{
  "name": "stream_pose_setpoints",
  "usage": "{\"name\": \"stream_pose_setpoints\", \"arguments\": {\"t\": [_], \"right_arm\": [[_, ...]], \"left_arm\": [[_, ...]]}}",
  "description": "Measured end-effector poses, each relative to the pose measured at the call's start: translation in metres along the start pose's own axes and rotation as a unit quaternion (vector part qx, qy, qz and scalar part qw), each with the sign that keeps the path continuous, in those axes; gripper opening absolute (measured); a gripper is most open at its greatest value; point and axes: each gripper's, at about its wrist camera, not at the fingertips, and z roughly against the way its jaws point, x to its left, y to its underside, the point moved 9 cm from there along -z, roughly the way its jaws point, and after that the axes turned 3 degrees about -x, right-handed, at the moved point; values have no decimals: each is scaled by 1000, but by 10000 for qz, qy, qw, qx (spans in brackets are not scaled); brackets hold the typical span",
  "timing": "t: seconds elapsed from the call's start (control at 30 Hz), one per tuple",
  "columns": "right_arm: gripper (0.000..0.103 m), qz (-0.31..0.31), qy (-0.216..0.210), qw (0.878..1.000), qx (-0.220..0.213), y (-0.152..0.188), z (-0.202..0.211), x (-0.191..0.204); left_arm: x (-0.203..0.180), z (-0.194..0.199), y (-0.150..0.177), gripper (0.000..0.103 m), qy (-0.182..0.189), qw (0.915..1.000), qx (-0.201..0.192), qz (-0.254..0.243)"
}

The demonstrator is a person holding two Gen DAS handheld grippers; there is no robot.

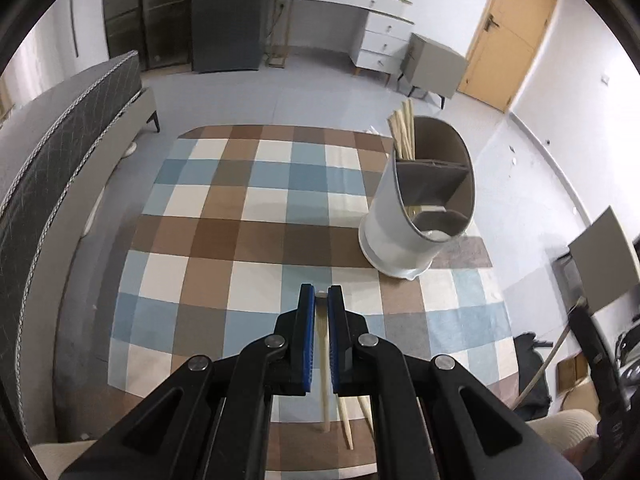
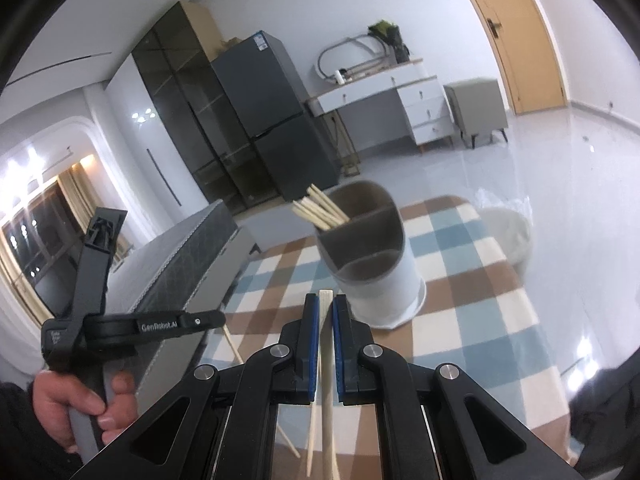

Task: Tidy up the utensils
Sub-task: 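Lift both held chopsticks up over the caddy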

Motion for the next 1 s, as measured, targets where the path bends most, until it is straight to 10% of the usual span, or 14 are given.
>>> {"name": "stream_pose_setpoints", "arguments": {"t": [0.6,1.0], "right_arm": [[6,681,-56,9957,-630,-91,-8,11],[6,1720,-446,9720,-1539,-196,-43,60]], "left_arm": [[-40,38,-56,2,967,9952,80,-120],[-52,78,-173,1,1727,9792,-1022,292]]}}
